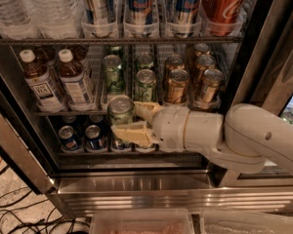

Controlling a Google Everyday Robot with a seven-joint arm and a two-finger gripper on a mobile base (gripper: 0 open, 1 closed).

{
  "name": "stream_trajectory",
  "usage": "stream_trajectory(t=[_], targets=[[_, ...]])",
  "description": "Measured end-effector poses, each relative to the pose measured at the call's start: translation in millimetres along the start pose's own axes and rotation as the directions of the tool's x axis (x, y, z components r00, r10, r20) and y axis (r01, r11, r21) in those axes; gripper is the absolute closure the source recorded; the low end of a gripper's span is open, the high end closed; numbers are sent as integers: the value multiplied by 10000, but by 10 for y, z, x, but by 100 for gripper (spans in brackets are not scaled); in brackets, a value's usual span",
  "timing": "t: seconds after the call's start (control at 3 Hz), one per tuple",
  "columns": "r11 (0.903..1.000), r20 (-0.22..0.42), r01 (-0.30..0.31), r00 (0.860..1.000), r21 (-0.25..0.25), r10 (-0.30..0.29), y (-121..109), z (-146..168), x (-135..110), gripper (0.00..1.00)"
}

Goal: Pick green can from middle shelf of fridge

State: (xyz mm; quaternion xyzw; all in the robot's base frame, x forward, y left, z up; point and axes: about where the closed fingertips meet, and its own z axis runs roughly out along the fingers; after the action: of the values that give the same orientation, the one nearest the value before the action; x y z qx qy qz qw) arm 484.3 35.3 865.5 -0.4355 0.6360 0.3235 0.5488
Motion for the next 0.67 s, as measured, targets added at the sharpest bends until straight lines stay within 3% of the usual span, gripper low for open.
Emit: stream_trajectory(t=[0.33,0.67], targets=[[9986,-89,-121,9999,-519,117,211,-262,154,100],[9961,-335,-230,9992,-853,202,407,-625,145,100]])
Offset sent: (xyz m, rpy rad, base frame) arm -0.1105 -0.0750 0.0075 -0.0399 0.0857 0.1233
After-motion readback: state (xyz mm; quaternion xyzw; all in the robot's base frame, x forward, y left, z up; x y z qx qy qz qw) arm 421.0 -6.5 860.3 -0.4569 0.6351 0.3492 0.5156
